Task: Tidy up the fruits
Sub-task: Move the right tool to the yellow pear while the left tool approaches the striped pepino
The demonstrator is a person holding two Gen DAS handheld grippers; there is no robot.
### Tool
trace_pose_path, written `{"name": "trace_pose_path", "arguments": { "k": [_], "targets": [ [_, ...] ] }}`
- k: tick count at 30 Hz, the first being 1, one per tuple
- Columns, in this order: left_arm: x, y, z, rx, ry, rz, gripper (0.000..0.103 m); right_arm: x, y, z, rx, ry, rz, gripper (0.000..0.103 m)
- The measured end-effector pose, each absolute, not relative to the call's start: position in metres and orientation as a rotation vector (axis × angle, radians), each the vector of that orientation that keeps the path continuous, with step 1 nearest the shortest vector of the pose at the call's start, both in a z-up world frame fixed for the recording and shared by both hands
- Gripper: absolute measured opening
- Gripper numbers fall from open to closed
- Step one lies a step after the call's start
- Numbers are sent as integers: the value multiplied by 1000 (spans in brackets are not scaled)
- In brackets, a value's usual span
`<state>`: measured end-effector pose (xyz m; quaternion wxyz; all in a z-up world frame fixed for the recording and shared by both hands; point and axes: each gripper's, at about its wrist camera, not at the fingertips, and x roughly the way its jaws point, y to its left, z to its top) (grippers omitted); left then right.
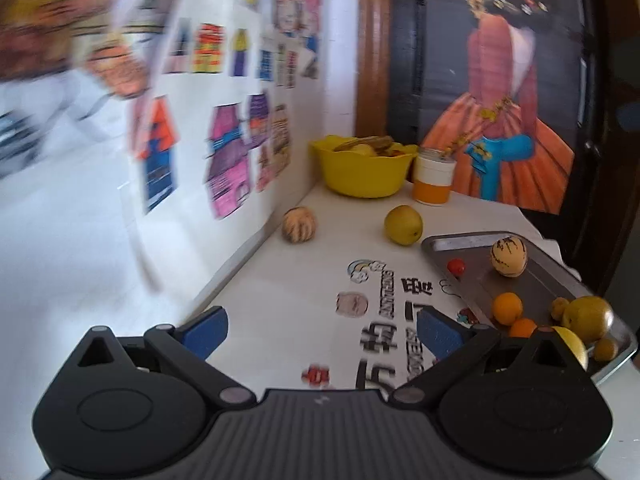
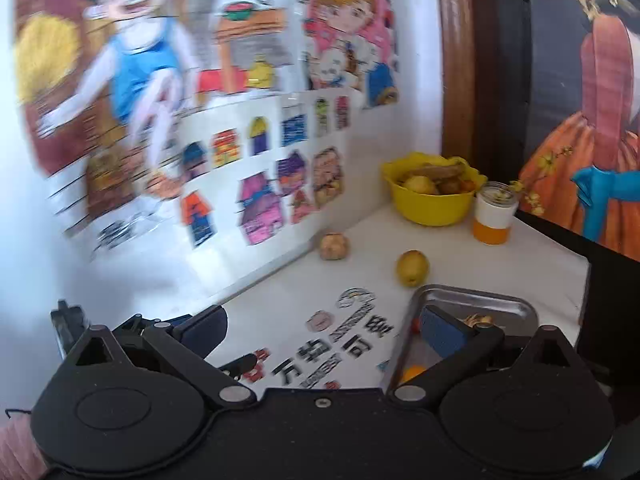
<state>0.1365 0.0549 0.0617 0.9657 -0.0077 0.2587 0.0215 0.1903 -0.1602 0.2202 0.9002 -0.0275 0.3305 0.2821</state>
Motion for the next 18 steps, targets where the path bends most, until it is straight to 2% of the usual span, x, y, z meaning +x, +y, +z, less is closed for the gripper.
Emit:
{"name": "trace_pose_path", "arguments": {
  "k": [6, 12, 18],
  "targets": [
    [203, 50, 51, 100, 580, 126, 103, 262, -147, 213, -103, 736, 515, 102],
    [252, 51, 47, 44, 655, 129, 103, 328, -129, 157, -80, 851, 499, 102],
    [295, 40, 39, 166, 631, 176, 103, 371, -135, 124, 76, 799, 569, 102]
  ]
}}
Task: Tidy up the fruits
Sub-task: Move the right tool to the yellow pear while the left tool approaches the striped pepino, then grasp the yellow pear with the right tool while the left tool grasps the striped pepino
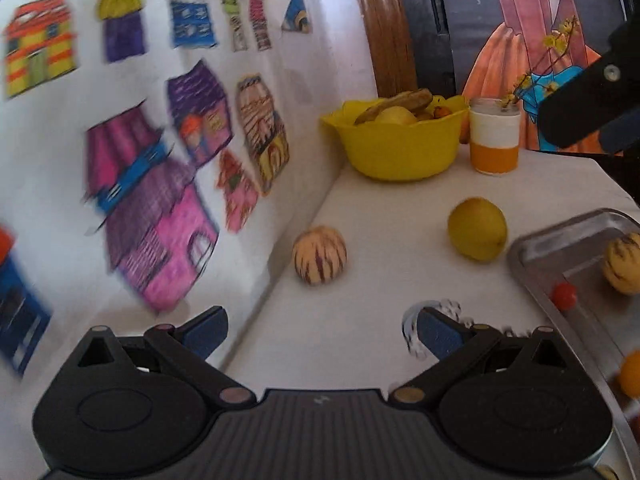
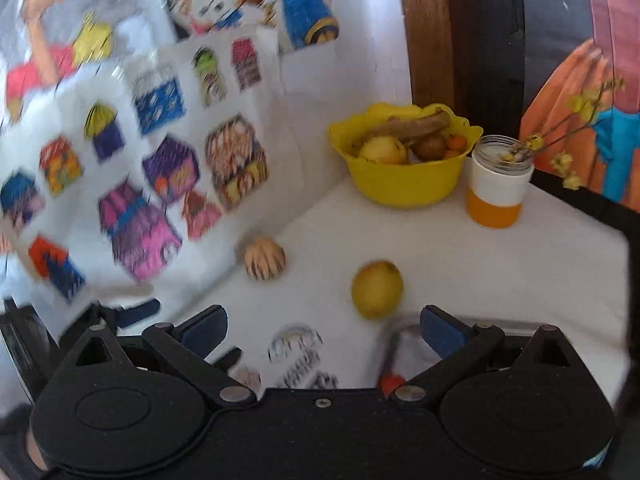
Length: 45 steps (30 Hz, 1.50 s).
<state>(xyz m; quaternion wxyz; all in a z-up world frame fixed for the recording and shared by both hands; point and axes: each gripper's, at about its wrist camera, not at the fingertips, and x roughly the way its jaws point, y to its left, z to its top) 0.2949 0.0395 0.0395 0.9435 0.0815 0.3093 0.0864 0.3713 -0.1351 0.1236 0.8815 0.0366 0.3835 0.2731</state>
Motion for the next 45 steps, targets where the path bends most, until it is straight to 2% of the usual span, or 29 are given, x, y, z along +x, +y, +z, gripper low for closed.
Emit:
{"name": "trace_pose_path", "arguments": {
  "k": [13, 22, 24, 30, 36, 38, 45],
  "targets": [
    [357, 44, 14, 197, 654, 196, 103, 457, -130, 63, 167, 872, 526, 102],
    [374, 61, 11, 46, 648, 173, 101, 469, -124, 42, 188, 921, 529, 102],
    [380, 59, 11, 51, 640, 178, 97, 469, -120, 40, 181, 927, 548, 99],
    [388, 58, 7, 78, 616, 182, 96, 471, -114, 32, 170, 956, 528, 88],
    [390, 63, 0, 38, 642, 195, 87, 473, -115, 26, 165, 961, 506, 78],
    [391, 65, -1, 29, 649, 197, 84, 475, -116, 25, 168, 963, 489, 70],
    [394, 65, -2, 25, 654, 199, 85, 481, -113, 19, 211, 1000, 455, 66]
  ]
}}
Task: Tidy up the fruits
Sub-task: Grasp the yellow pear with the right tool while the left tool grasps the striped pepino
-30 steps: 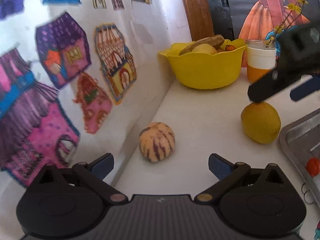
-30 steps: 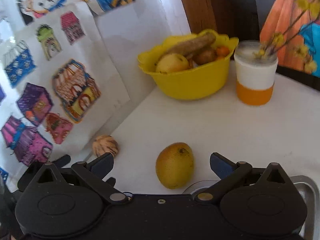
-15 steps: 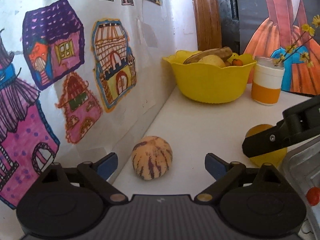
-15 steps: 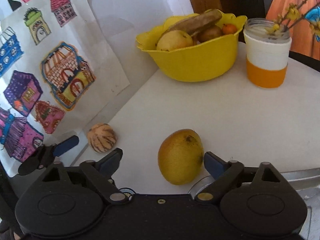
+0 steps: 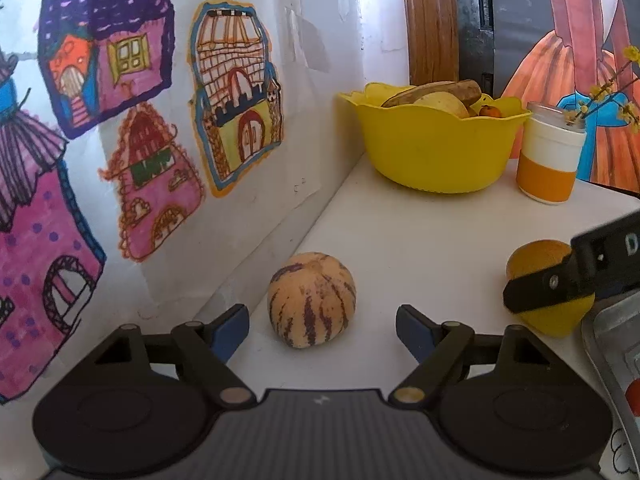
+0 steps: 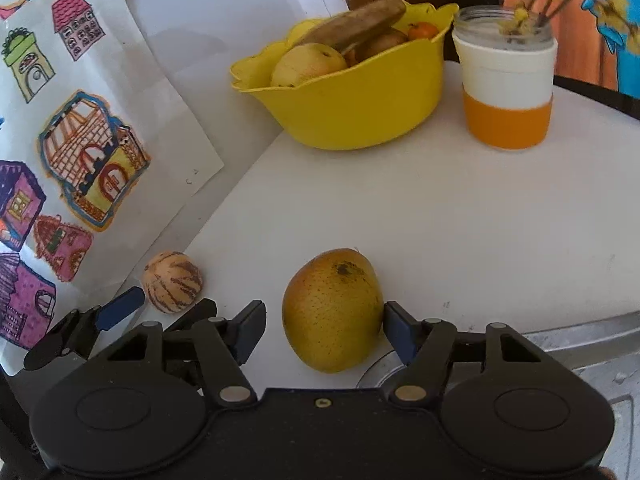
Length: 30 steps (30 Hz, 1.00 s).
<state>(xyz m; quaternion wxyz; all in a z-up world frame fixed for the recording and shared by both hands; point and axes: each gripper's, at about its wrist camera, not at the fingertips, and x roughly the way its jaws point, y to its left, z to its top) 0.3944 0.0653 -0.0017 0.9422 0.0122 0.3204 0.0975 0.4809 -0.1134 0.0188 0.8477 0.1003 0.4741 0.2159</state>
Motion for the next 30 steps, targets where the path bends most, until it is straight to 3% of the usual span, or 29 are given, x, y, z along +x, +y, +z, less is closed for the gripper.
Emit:
{"name": "trace_pose_path", "arguments": {
  "k": [10, 12, 14, 16, 30],
  "targets": [
    [406, 69, -5, -24, 679, 216, 75, 486, -112, 19, 237, 983, 438, 62],
    [409, 70, -5, -29, 679, 228, 70, 487, -111, 19, 235, 974, 434, 61],
    [410, 72, -4, -37, 676, 243, 58, 486, -109, 19, 226, 966, 424, 57],
    [410, 74, -3, -56, 674, 247, 55, 487, -111, 19, 241, 968, 423, 56],
    [380, 76, 1, -131, 682, 177, 53, 484, -117, 27, 329, 1039, 463, 55]
  ]
}}
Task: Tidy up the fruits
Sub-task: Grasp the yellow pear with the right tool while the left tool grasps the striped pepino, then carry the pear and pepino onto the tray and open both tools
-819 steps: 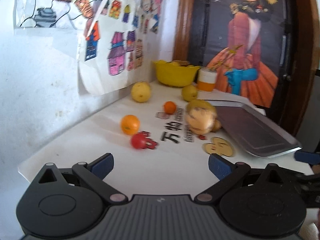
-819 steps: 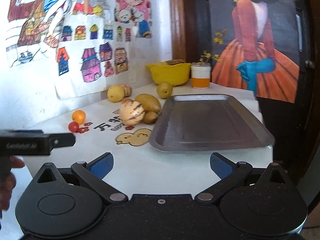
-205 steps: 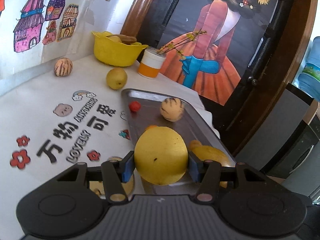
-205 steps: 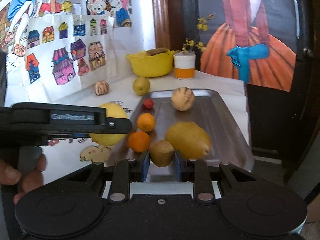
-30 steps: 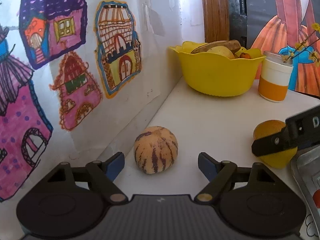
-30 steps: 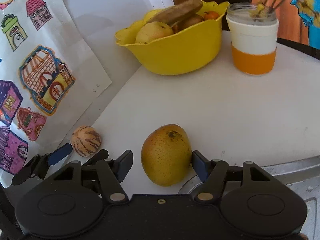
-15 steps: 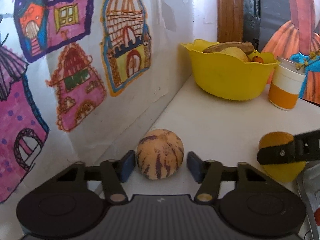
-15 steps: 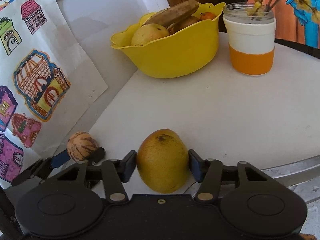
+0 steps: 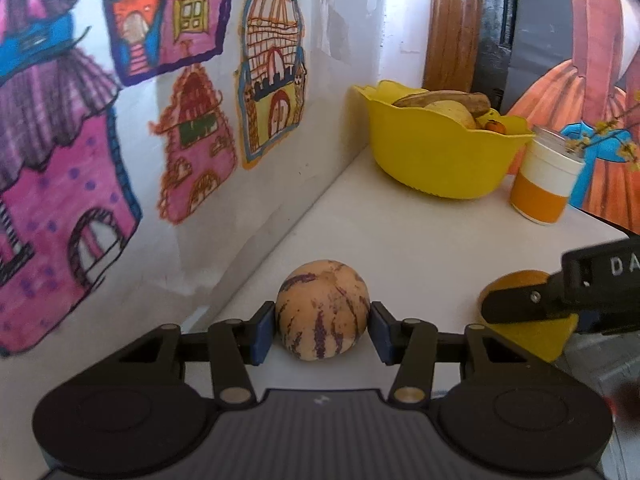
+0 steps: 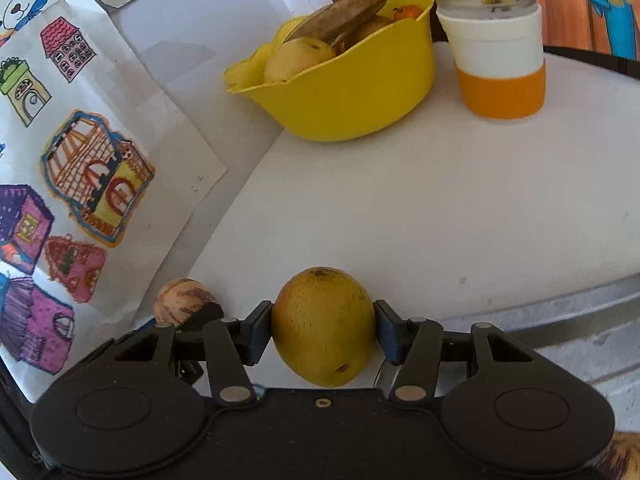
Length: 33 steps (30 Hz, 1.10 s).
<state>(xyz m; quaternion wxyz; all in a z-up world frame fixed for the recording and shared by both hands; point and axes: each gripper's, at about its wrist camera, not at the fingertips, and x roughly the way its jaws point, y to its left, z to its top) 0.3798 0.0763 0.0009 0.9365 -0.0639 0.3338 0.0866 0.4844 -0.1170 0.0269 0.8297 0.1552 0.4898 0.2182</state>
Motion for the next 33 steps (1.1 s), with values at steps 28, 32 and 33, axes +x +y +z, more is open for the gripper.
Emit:
{"name": "trace_pose_path", "arguments": {
  "k": [28, 32, 33],
  "targets": [
    [287, 37, 14, -224, 707, -44, 53, 394, -174, 75, 331, 1042, 563, 55],
    [275, 27, 22, -229, 706, -55, 53, 378, -191, 80, 327, 1034, 564, 55],
    [273, 25, 23, -233, 705, -59, 53, 374, -196, 81, 332, 1031, 565, 55]
  ]
}}
